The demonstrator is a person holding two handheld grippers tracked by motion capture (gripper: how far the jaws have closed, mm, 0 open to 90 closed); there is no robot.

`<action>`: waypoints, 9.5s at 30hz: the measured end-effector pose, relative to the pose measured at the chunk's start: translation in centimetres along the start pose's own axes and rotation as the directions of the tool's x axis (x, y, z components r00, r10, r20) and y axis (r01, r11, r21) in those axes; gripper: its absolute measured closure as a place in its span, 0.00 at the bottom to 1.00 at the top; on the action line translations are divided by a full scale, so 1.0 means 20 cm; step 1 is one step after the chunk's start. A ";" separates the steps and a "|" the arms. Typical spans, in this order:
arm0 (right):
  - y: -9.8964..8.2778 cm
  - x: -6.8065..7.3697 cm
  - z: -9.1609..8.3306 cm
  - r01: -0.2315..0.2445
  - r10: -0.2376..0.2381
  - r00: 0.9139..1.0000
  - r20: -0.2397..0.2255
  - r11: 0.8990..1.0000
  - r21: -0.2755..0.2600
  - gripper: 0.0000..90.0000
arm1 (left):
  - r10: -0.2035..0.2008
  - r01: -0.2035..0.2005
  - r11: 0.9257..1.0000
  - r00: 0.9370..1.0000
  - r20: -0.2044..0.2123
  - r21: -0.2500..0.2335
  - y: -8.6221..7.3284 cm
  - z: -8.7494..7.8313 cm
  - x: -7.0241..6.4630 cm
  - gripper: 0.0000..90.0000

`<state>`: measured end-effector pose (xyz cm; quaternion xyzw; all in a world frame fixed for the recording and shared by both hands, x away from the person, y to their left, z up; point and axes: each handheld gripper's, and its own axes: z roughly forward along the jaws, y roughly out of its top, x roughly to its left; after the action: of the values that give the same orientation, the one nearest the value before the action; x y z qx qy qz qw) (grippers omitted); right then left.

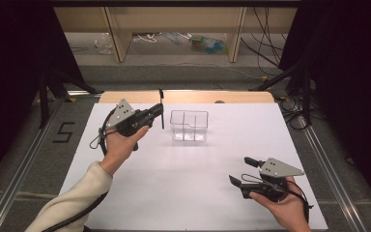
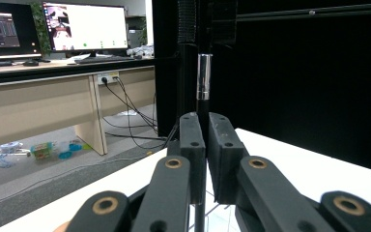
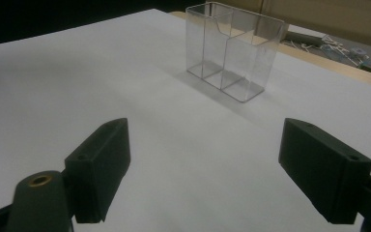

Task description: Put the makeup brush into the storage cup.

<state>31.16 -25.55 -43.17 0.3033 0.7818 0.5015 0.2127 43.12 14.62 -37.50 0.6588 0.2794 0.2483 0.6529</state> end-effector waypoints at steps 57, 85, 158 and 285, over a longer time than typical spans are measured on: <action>0.00 0.00 -0.01 -0.004 0.004 1.000 -0.005 1.000 0.007 0.22 | 0.024 -0.024 1.000 0.999 0.024 0.009 0.01 0.13 -0.01 0.95; 0.00 0.00 -0.01 -0.002 0.002 1.000 -0.008 1.000 0.010 0.22 | 0.026 -0.026 1.000 0.999 0.031 0.003 0.02 0.18 -0.01 0.95; 0.00 -0.01 -0.01 -0.002 0.002 1.000 -0.014 1.000 0.009 0.22 | 0.017 -0.017 1.000 1.000 0.019 0.011 0.00 0.30 0.03 0.95; -0.01 0.00 0.00 -0.004 0.005 1.000 -0.021 1.000 0.013 0.22 | 0.025 -0.025 0.997 1.000 0.011 0.067 -0.16 0.43 0.08 0.95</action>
<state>31.11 -25.63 -43.24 0.3012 0.7865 0.5001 0.2015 50.01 9.44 -40.99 0.6850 0.2761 0.2438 0.6286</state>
